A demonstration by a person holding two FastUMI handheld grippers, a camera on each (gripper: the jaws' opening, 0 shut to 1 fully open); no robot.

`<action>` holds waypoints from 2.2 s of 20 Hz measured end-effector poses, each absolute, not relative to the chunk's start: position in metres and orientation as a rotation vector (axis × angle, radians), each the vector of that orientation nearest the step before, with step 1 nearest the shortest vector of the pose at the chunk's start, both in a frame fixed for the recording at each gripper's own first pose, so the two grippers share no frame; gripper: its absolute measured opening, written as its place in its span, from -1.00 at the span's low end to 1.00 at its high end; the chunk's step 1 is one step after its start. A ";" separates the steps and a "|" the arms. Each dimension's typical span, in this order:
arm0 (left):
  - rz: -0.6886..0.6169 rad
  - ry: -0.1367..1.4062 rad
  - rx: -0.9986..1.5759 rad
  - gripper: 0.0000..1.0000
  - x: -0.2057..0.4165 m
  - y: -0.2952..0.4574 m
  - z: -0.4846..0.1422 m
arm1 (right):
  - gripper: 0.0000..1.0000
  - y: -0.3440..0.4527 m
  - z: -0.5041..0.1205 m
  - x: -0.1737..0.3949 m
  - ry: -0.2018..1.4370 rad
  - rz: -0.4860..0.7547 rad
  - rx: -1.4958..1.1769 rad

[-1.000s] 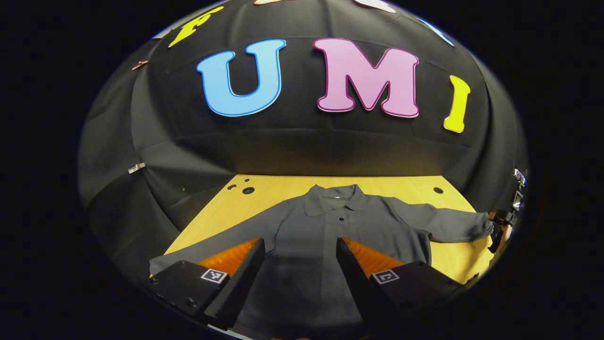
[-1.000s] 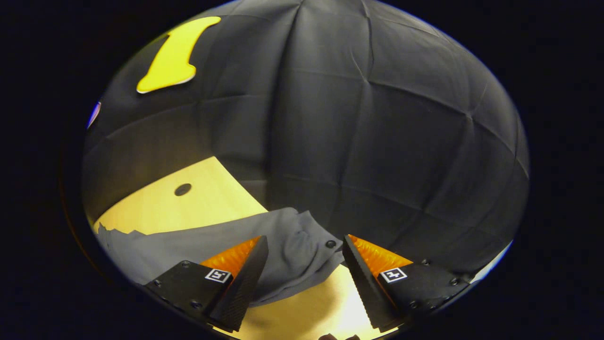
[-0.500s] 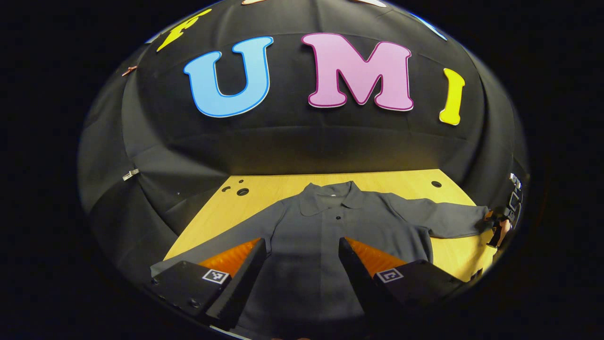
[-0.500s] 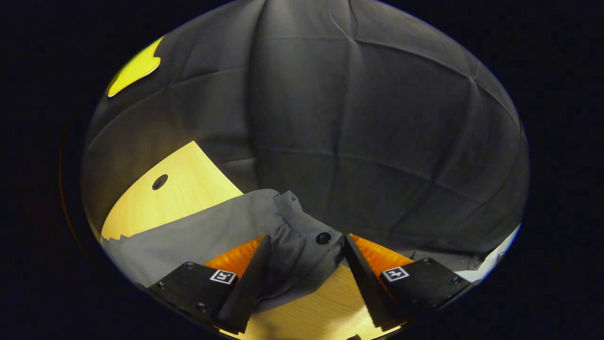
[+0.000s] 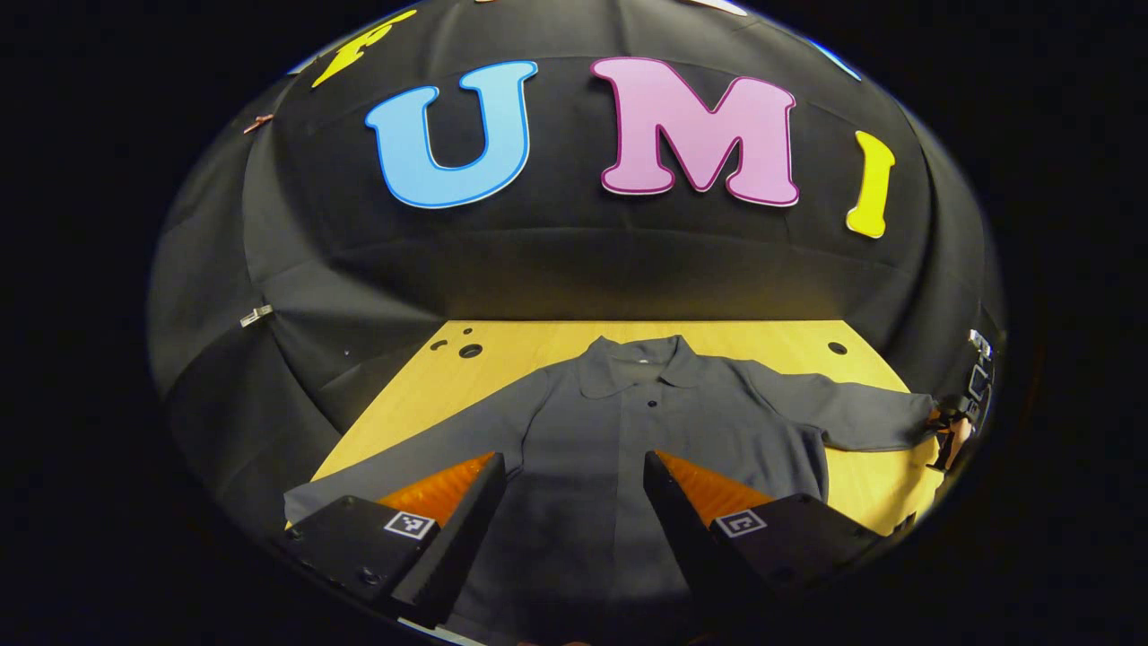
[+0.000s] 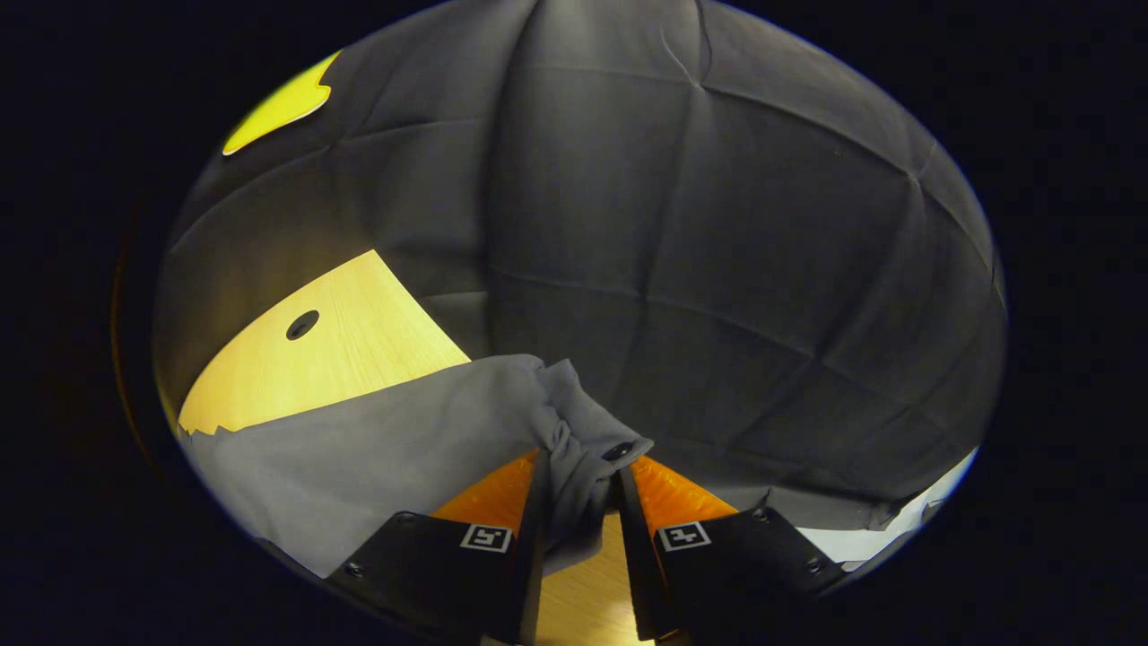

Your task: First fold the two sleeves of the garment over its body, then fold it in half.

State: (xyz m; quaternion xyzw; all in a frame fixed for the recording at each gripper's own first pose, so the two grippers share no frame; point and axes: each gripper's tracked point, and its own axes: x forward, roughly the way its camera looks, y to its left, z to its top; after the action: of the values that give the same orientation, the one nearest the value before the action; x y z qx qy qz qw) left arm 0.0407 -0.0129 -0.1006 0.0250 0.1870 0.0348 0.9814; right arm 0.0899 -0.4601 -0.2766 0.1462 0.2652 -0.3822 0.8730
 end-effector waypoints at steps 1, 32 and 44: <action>0.074 0.381 0.047 0.95 0.038 -0.011 -0.103 | -0.34 -0.458 -0.273 0.089 0.552 -0.808 0.292; 0.198 0.310 -0.112 0.95 -0.011 0.098 -0.102 | -0.90 -0.358 -0.013 0.031 0.215 -0.058 -0.018; 0.365 0.351 -0.204 0.98 -0.057 0.180 -0.136 | -1.00 -0.346 0.050 -0.030 0.259 0.343 -0.089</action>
State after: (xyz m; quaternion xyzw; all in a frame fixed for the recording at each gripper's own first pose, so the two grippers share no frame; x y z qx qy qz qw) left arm -0.0574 0.1803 -0.1355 -0.1008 0.1735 0.1803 0.9629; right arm -0.0296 -0.3457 0.0501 -0.0442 0.1282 0.1703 0.9760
